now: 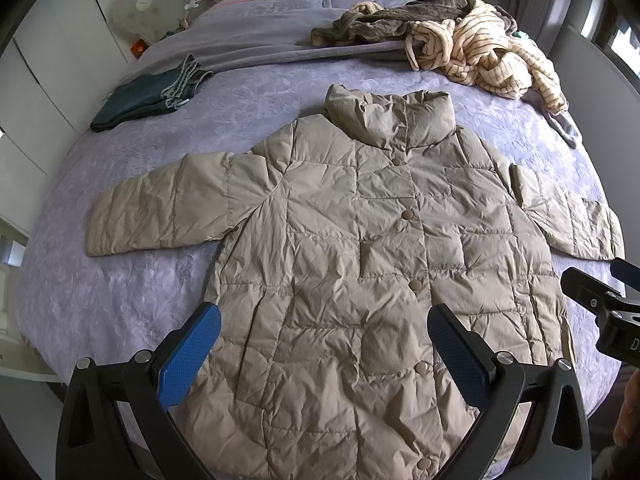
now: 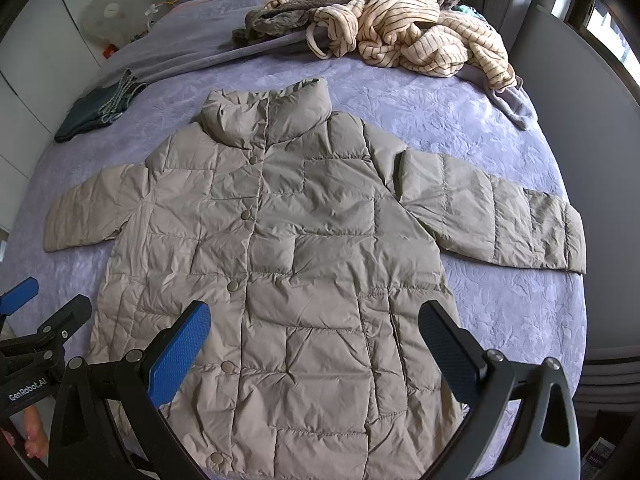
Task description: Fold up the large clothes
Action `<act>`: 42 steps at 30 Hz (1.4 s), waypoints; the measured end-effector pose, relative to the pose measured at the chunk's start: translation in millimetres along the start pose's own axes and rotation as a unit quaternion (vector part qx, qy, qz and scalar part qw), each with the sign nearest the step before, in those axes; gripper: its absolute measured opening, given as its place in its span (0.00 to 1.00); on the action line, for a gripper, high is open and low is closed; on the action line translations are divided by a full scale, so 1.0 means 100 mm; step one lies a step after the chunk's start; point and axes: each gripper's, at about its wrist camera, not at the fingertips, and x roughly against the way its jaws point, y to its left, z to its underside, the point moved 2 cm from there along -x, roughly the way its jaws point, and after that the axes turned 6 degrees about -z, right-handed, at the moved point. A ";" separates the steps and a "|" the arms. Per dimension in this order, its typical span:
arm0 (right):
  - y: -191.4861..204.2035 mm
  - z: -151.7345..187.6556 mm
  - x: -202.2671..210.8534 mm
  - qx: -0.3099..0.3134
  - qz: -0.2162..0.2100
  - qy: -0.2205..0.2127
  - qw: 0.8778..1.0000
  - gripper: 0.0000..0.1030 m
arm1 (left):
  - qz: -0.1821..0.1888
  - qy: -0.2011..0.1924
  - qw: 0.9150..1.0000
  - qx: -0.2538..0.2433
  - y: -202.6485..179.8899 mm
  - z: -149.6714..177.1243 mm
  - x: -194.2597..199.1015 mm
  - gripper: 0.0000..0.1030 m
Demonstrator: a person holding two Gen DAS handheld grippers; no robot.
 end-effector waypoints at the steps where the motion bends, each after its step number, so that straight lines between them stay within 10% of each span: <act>1: 0.00 0.00 0.00 0.000 0.000 0.000 1.000 1.00 | 0.000 0.000 1.000 0.000 -0.01 -0.01 -0.02 1.00; 42: 0.00 0.02 0.00 0.000 0.000 -0.002 1.000 1.00 | 0.000 -0.002 1.000 0.000 0.00 0.01 -0.01 1.00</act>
